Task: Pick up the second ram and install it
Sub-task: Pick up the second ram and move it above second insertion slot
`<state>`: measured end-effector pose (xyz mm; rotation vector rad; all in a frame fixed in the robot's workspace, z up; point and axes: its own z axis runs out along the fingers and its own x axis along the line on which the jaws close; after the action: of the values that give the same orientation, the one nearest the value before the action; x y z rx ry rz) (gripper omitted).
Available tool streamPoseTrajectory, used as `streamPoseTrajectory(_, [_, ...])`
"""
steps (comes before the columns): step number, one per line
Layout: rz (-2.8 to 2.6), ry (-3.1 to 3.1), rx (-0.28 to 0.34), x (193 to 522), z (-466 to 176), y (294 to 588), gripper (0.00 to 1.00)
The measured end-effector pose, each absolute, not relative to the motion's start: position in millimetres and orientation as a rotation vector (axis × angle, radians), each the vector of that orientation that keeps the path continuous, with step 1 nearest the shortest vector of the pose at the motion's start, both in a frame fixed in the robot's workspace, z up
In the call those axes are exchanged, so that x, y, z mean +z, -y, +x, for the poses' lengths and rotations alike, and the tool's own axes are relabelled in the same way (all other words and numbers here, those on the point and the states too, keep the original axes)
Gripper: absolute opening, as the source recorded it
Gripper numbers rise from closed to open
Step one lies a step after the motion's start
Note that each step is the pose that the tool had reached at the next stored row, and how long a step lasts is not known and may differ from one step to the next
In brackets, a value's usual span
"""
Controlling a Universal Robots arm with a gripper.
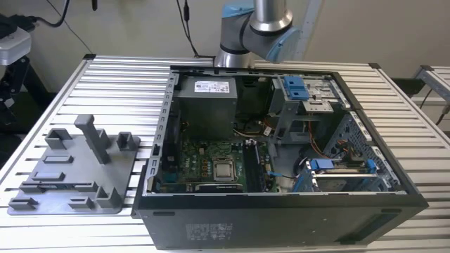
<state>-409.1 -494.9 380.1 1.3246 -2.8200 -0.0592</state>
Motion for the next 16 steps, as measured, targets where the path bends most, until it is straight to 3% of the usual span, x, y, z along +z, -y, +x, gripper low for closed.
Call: streamPoseTrajectory(16, [1.718, 2.598, -0.049, 379.4, -409.1, 494.9, 0.11])
